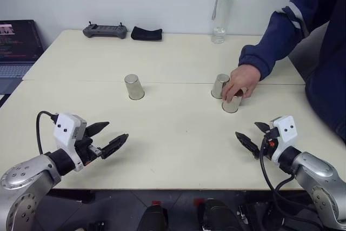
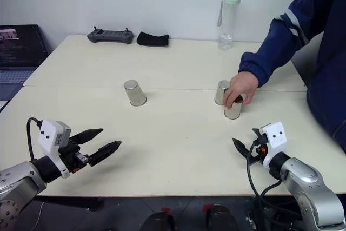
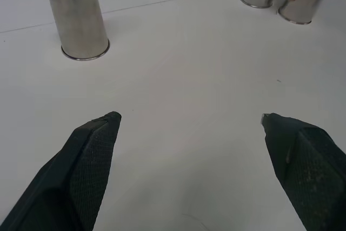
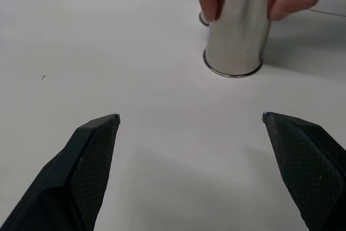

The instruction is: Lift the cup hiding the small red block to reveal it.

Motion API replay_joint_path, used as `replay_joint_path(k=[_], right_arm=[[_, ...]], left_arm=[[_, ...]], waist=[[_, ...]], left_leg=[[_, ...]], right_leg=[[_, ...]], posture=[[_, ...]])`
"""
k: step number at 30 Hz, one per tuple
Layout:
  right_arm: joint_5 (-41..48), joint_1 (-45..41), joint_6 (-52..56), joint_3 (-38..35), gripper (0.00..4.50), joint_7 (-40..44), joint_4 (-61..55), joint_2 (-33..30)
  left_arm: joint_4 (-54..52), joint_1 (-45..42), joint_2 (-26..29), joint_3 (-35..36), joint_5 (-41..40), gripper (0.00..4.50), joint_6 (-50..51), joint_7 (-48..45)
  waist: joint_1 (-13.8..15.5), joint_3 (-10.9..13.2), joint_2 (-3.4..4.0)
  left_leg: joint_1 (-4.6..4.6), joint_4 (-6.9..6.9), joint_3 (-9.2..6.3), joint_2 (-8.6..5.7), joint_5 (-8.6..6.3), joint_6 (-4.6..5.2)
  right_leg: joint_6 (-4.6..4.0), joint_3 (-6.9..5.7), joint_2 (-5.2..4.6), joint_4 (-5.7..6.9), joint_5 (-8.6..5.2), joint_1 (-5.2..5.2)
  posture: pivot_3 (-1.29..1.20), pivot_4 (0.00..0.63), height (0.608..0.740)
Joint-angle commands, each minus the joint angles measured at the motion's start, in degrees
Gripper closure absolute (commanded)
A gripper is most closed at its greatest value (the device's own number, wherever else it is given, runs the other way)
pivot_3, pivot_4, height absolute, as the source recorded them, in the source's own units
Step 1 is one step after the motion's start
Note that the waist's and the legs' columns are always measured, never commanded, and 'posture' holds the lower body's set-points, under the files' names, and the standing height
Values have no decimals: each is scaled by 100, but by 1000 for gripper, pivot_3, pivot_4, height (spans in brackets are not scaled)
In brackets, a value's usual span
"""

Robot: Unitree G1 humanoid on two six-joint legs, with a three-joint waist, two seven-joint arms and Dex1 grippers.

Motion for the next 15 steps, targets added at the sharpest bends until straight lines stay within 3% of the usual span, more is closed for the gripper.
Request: replay_joint_path(k=[1, 15], right_arm=[[-5, -48, -116, -84, 0, 26, -95, -30], [-15, -37, -130, -66, 0, -21, -116, 13]], left_arm=[[-104, -18, 45, 69, -2, 41, -70, 21], [-51, -104, 78, 51, 49, 41, -78, 7]], waist=[[0, 0, 0], [0, 0, 0]], left_leg=[[0, 0, 0, 0, 0, 0], [0, 0, 0, 0, 0, 0]], right_leg=[[0, 0, 0, 0, 0, 0], [0, 0, 0, 1, 0, 0]], posture=[[0, 150, 740], [0, 150, 740]])
